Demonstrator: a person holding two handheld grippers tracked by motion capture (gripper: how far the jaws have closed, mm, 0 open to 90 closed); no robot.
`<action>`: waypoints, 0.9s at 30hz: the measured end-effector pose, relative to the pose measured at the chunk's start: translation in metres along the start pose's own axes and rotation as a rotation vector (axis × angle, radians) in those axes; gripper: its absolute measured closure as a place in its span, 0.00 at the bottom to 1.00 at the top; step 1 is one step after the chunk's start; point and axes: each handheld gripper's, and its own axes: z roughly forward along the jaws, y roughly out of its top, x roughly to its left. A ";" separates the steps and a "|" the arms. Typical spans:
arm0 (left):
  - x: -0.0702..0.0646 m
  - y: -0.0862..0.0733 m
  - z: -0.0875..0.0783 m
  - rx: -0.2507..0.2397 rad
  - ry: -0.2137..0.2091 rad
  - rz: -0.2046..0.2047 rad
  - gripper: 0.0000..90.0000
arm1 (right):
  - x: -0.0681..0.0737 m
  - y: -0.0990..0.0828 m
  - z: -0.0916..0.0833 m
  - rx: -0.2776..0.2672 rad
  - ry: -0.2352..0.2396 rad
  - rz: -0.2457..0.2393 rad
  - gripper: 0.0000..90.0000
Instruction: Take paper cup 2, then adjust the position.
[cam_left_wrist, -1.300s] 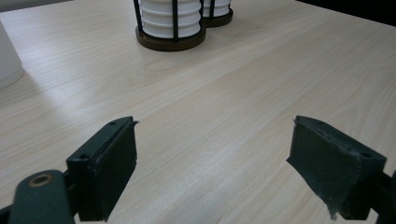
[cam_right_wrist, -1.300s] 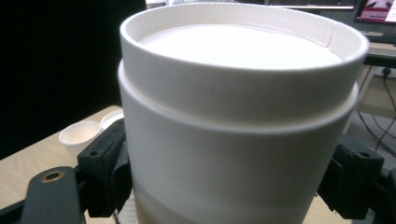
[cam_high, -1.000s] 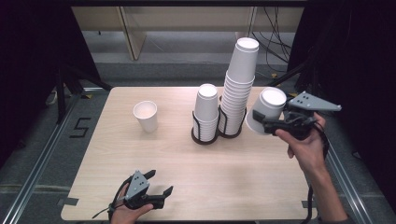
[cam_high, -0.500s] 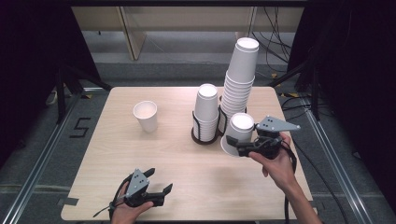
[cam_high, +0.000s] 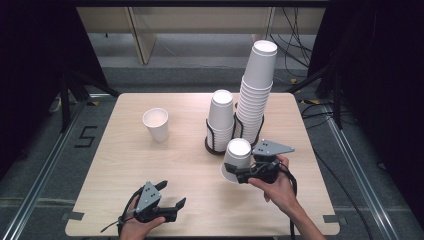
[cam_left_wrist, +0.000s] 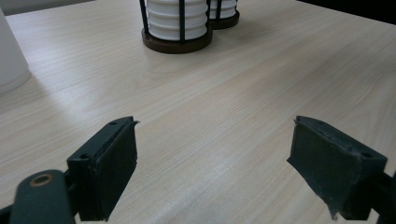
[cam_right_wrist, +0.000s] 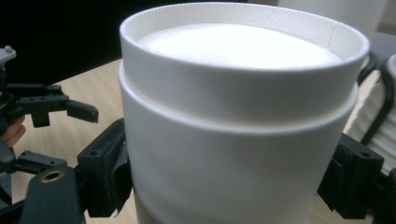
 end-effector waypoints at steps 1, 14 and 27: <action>0.000 0.000 0.000 -0.003 -0.001 0.001 0.16 | 0.002 -0.001 0.002 0.003 0.003 0.006 0.20; 0.000 -0.001 -0.003 0.001 0.003 -0.001 0.16 | 0.021 -0.011 0.020 0.044 0.069 -0.030 0.20; -0.010 0.005 0.003 -0.078 -0.055 0.018 0.16 | 0.033 -0.010 0.029 0.035 0.107 -0.027 0.20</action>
